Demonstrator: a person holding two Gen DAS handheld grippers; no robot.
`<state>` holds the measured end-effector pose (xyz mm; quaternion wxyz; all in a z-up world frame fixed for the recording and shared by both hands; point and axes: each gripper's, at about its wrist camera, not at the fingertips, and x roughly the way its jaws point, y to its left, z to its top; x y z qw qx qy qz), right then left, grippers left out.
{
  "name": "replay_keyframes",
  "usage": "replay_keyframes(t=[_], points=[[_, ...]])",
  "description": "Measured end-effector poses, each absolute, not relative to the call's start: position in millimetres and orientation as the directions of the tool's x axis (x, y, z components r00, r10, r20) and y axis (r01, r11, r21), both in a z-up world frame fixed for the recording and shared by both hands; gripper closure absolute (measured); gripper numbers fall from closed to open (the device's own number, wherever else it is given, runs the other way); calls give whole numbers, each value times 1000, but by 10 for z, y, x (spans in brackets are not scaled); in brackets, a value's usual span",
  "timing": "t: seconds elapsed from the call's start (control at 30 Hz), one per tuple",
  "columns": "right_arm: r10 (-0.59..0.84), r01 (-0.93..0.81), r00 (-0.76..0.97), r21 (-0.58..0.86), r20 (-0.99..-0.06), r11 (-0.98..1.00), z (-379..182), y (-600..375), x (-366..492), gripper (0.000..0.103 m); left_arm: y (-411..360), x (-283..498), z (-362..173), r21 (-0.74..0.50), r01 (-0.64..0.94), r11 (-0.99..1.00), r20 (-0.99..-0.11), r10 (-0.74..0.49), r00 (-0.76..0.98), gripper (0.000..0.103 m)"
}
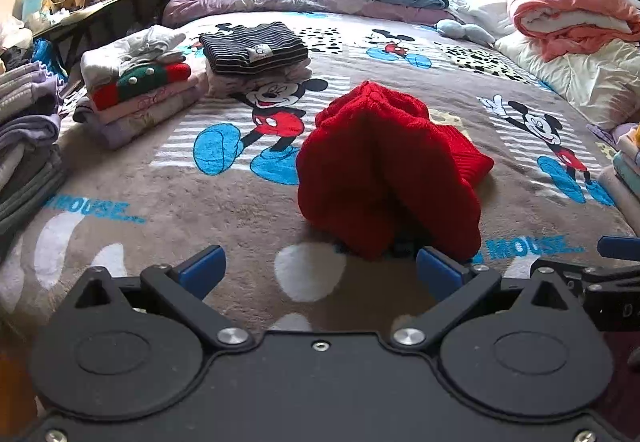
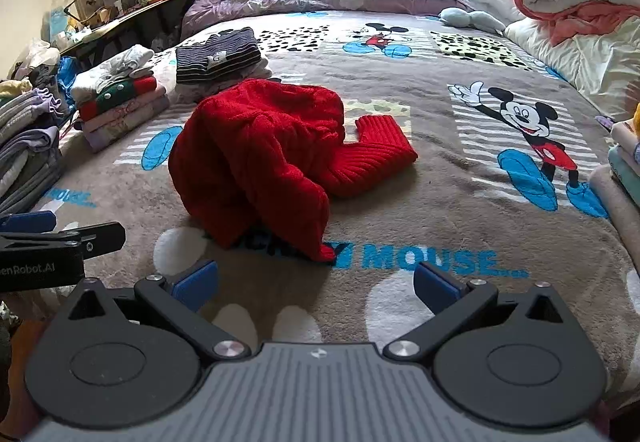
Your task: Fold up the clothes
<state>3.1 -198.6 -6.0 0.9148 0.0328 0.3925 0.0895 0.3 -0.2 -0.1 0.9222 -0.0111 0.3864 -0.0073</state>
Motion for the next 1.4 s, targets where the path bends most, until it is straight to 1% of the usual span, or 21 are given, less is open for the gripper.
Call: replay_keyframes(t=[0.1, 0.13, 0.2, 0.3, 1.4], points=[[190, -136, 678, 133, -710, 982, -68, -1984, 33, 0, -11, 45, -6, -15, 10, 1000, -713, -18, 701, 0], [190, -135, 678, 134, -710, 982, -71, -1983, 33, 0, -6, 24, -25, -29, 8, 1000, -702, -26, 712, 0], [190, -135, 679, 134, -709, 982, -71, -1978, 37, 0, -53, 27, -28, -5, 10, 1000, -698, -11, 716, 0], [196, -135, 674, 141, -712, 981, -68, -1994, 58, 0, -18, 19, -27, -15, 12, 1000, -686, -19, 727, 0], [202, -146, 667, 140, -717, 979, -76, -1952, 56, 0, 16, 38, -69, -35, 12, 999, -706, -33, 708, 0]])
